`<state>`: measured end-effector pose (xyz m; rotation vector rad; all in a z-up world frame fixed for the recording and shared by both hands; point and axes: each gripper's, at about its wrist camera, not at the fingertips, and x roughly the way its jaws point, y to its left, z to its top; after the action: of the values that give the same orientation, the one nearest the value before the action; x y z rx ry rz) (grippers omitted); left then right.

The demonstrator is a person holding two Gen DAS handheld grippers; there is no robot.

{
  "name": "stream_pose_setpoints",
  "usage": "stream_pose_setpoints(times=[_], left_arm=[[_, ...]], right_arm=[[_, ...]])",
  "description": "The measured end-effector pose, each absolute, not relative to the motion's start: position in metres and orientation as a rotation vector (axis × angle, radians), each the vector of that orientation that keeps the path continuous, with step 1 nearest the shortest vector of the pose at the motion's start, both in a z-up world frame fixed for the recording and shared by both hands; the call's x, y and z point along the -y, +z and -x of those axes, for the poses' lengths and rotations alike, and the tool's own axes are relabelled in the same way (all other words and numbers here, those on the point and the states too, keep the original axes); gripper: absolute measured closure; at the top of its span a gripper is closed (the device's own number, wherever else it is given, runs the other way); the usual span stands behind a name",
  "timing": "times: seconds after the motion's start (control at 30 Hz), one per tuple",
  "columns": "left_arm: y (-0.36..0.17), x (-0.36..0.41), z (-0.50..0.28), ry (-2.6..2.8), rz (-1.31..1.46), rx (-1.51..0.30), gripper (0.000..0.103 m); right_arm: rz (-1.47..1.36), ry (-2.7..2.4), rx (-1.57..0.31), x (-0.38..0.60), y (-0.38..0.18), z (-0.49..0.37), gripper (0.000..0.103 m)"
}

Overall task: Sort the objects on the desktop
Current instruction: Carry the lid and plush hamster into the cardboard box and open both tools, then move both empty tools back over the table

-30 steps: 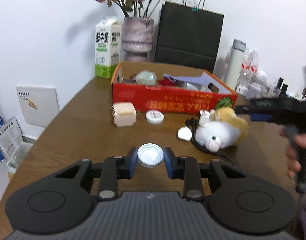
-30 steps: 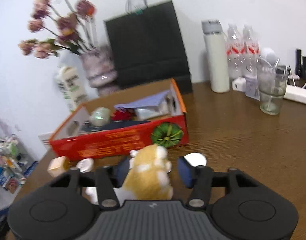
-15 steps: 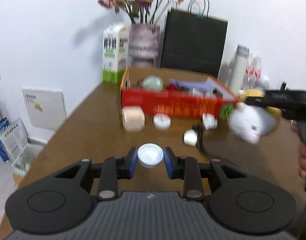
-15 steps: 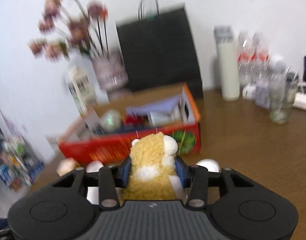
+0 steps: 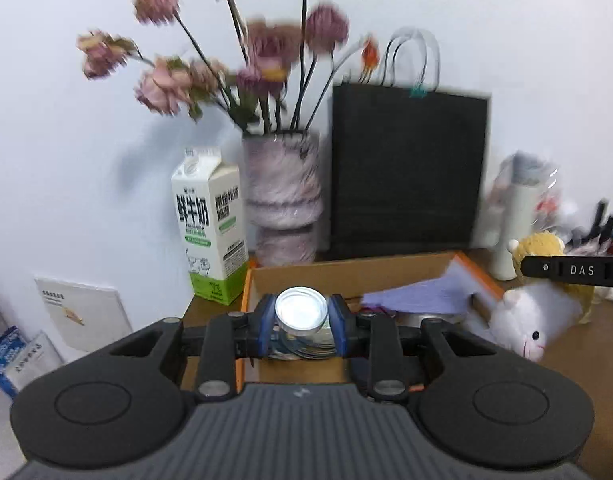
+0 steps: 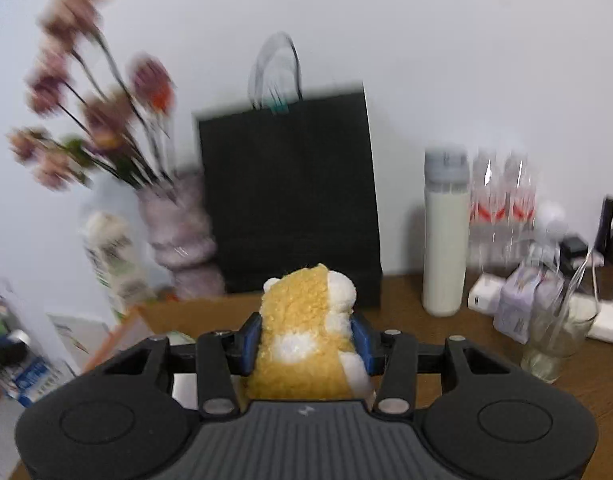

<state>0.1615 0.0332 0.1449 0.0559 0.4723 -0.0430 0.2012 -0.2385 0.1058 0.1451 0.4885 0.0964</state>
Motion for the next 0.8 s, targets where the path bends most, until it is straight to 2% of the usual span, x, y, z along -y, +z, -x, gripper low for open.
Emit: stream_pose_setpoints(times=[0.13,0.27,0.37,0.43,0.47,0.5,0.57,0.63,0.67,0.7,0.77,0.8], left_arm=[[0.109,-0.031,-0.215,0.016,-0.108,-0.592,0.073],[0.068,-0.029,-0.244,-0.047,-0.121,-0.73,0.072],[0.05,-0.03,-0.247,-0.061,-0.109,-0.804,0.072],[0.052,-0.033,-0.238,-0.093,-0.114,-0.801,0.063],[0.056,-0.036,-0.232,-0.099,-0.108,-0.785,0.051],[0.063,-0.039,-0.229,-0.097,-0.093,-0.768,0.046],[0.08,-0.045,-0.219,-0.09,-0.05,-0.743,0.044],[0.097,-0.05,-0.212,-0.093,-0.012,-0.728,0.034],[0.105,-0.051,-0.206,-0.091,-0.002,-0.716,0.023],[0.113,-0.051,-0.202,-0.082,-0.001,-0.702,0.018],[0.125,-0.049,-0.192,-0.068,-0.009,-0.682,0.014],[0.128,-0.048,-0.187,-0.063,-0.012,-0.679,0.007]], right_arm=[[-0.209,0.078,-0.582,0.228,0.074,-0.245,0.058],[-0.12,0.04,-0.657,0.201,0.04,-0.267,0.058],[-0.042,0.006,-0.685,0.189,0.016,-0.277,0.053],[-0.02,0.011,-0.676,0.193,0.013,-0.277,0.045],[0.009,0.018,-0.689,0.194,0.017,-0.278,0.045],[0.026,0.032,-0.7,0.196,0.023,-0.278,0.044],[0.038,0.031,-0.674,0.201,0.042,-0.271,0.04],[0.036,0.016,-0.598,0.206,0.066,-0.254,0.027],[0.025,0.023,-0.566,0.209,0.076,-0.246,0.019],[0.015,0.04,-0.542,0.211,0.085,-0.237,0.018],[0.013,0.086,-0.529,0.213,0.099,-0.221,0.018],[0.017,0.105,-0.54,0.213,0.103,-0.214,0.018]])
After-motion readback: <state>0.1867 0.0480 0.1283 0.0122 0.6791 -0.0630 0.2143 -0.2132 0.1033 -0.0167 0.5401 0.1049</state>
